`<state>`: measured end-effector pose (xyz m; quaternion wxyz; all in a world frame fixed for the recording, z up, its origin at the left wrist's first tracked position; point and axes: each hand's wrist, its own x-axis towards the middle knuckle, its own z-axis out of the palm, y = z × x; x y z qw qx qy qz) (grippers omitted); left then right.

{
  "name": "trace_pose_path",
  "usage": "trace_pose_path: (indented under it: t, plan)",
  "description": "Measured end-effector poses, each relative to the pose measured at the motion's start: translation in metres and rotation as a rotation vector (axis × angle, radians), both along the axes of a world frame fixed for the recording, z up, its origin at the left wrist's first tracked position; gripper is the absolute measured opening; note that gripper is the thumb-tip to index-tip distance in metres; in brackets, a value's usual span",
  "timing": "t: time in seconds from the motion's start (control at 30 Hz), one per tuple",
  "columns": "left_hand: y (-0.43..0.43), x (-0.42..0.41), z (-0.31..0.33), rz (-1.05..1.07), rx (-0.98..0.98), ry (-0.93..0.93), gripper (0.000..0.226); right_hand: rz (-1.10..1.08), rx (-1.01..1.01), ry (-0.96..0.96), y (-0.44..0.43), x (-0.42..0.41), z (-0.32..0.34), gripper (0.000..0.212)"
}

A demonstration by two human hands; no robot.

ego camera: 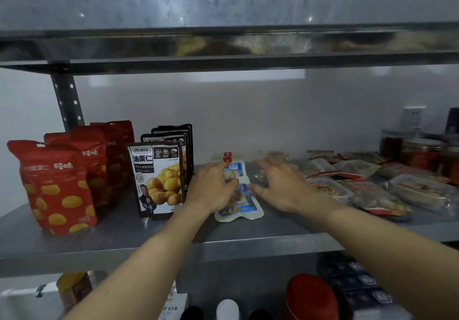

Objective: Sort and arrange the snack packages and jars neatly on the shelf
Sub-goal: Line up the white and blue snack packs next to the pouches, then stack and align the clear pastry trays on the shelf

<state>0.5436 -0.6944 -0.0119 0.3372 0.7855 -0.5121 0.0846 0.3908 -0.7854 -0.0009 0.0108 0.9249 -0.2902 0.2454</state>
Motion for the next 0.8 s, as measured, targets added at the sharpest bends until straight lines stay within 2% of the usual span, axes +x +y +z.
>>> trace_pose_path:
  t: [0.23, 0.5, 0.63, 0.8]
  plan:
    - [-0.001, -0.021, 0.005, -0.062, 0.076, 0.019, 0.054, -0.102, -0.011, 0.1, -0.002, -0.046, 0.008, 0.065]
    - [-0.033, -0.044, 0.023, -0.124, 0.17, -0.085, 0.055, -0.096, 0.057, 0.187, -0.043, -0.07, 0.024, 0.068]
    - [-0.067, -0.047, 0.034, -0.125, 0.22, -0.166, 0.054, -0.025, 0.11, 0.212, -0.081, -0.067, 0.035, 0.068]
    - [-0.113, -0.044, 0.052, -0.1, 0.384, -0.183, 0.052, 0.059, 0.182, 0.269, -0.13, -0.057, 0.045, 0.065]
